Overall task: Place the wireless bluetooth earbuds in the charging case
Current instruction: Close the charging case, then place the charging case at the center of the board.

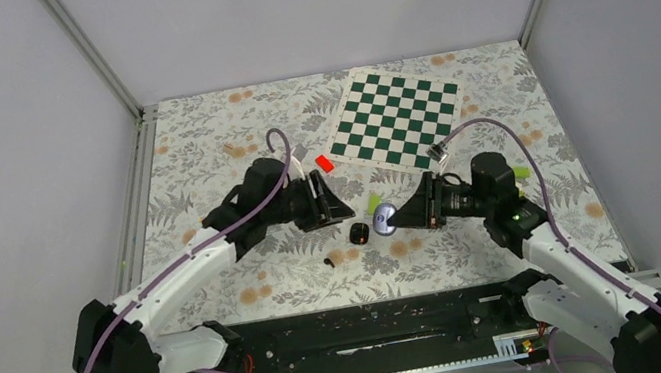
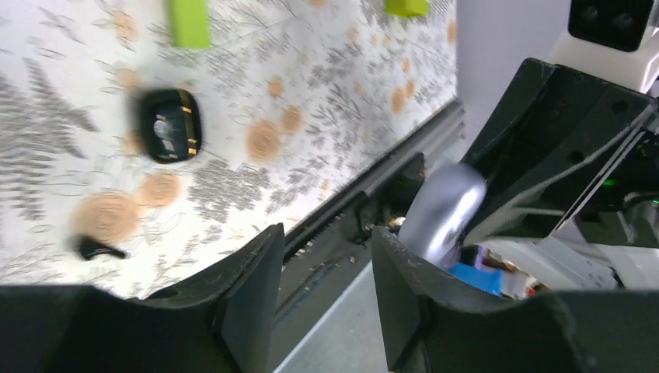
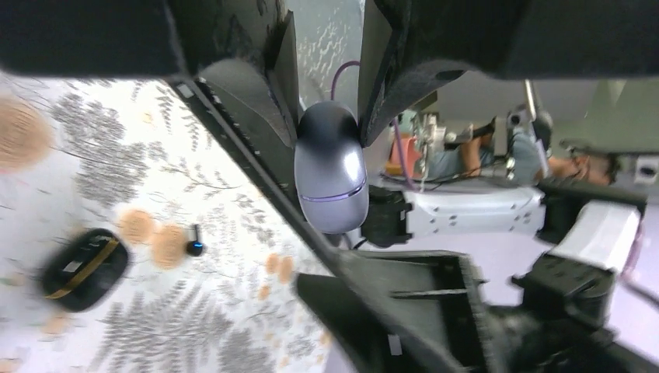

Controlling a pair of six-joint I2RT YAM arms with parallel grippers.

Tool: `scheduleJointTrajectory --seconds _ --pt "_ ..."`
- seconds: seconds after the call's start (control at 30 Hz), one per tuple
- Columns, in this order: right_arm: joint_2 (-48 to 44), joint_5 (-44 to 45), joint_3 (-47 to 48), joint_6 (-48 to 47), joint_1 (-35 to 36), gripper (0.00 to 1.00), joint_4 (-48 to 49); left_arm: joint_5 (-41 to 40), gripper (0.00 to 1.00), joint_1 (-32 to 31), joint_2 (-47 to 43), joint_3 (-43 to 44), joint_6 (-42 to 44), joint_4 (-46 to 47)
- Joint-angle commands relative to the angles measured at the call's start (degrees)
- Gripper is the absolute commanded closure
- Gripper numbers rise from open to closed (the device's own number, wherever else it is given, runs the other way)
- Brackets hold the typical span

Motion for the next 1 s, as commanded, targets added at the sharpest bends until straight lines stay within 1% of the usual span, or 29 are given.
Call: scheduleJointTrajectory --seconds 0.0,0.1,0.27,0.4,0.47,0.57,0.63,0.7,0.77,0.9,0.93,0.97 --pt "0.3 3.0 3.4 -9.1 -7.0 1.0 -15.3 -10.4 0.53 2.9 -5.7 5.9 8.5 -12.8" --pt "2.2 1.1 2.2 -9.2 -15.9 1.0 -15.5 -14.1 0.52 4.4 -8.0 7.0 10.6 -17.4" --pt "5.8 3.6 2.1 -10.0 -29.1 1.0 -15.5 -16.2 0.51 5.7 -10.6 6.4 11.4 -19.6" --pt "10.0 7.9 7.4 -14.1 -37.0 1.0 -19.0 -16.5 0.51 5.8 -11.5 4.8 10.6 -19.6" --pt "12.7 12.1 11.0 -16.9 -38.0 1.0 -22.1 -17.1 0.52 5.8 -12.1 3.8 10.2 -19.2" --pt "16.3 14.7 13.9 -19.6 -38.0 1.0 -25.1 -18.3 0.51 5.8 -12.8 3.0 9.6 -19.2" --pt "17.8 15.1 11.7 -19.1 -37.9 1.0 -22.6 -18.7 0.51 5.8 -12.8 2.5 9.2 -19.1" --pt "20.0 14.7 8.5 -17.5 -37.9 1.0 -17.5 -18.6 0.5 5.8 -12.5 2.0 9.0 -18.7" --pt "22.4 14.1 6.7 -16.7 -37.9 1.0 -14.7 -18.4 0.5 5.8 -12.1 1.6 8.9 -18.4" --pt "25.2 14.7 4.5 -16.5 -37.9 1.0 -13.0 -17.9 0.48 5.8 -11.2 1.0 9.0 -18.4" --pt "25.7 14.2 4.0 -16.5 -37.9 0.98 -12.1 -18.0 0.48 5.8 -10.9 0.8 9.2 -18.5" --pt "26.1 13.4 3.6 -16.3 -37.9 0.91 -10.7 -18.5 0.48 5.8 -10.4 0.6 9.2 -18.5"
